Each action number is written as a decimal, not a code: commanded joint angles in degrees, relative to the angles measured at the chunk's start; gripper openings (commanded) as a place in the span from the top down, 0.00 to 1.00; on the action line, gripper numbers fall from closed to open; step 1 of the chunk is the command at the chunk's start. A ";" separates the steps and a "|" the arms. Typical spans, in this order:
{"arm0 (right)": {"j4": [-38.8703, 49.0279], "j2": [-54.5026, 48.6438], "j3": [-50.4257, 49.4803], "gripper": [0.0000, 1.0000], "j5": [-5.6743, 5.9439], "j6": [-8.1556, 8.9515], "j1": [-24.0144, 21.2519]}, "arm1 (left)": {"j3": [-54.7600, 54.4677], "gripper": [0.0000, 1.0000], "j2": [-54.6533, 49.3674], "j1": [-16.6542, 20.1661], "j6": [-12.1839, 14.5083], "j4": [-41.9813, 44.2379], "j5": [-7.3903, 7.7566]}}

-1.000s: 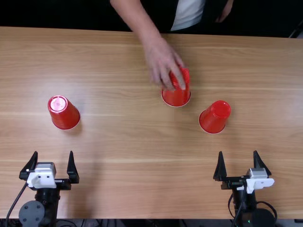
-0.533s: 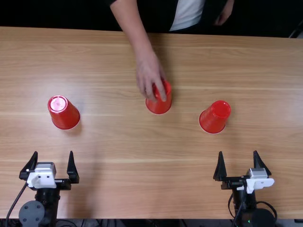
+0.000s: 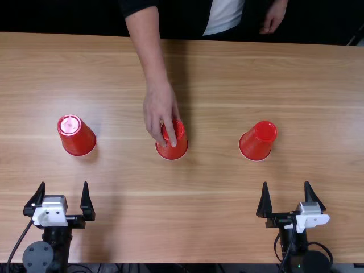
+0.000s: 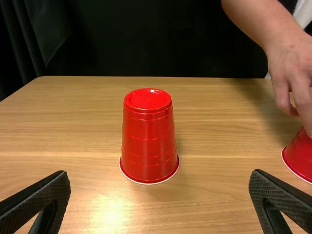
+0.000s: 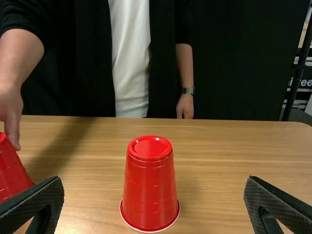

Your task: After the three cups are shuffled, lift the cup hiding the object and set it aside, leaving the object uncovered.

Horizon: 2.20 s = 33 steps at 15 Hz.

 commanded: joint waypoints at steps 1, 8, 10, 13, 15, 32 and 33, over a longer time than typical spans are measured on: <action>0.20 -0.10 -0.05 0.00 0.30 0.08 -0.75 | -2.48 0.00 -0.62 -0.26 0.72 0.00 0.56; 0.20 -0.10 -0.05 0.00 0.30 0.08 -0.66 | -2.48 0.00 -0.62 -0.26 0.72 0.00 0.56; 0.20 -0.10 -0.05 0.00 0.30 0.08 -0.66 | -2.48 0.00 -0.62 -0.26 0.72 0.00 0.56; 0.20 -0.10 -0.05 0.00 0.30 0.08 -0.66 | -2.48 0.00 -0.62 -0.26 0.72 -0.11 0.56; 0.20 -0.10 -0.05 0.00 0.30 0.08 -0.66 | -2.48 0.00 -0.62 -0.26 0.72 0.00 0.56; 0.20 -0.10 -0.05 0.00 0.30 0.08 -0.66 | -2.48 0.00 -0.62 -0.26 0.72 0.00 0.56; 0.20 -0.10 -0.05 0.00 0.30 0.08 -0.75 | -2.48 0.00 -0.62 -0.26 0.72 0.00 0.56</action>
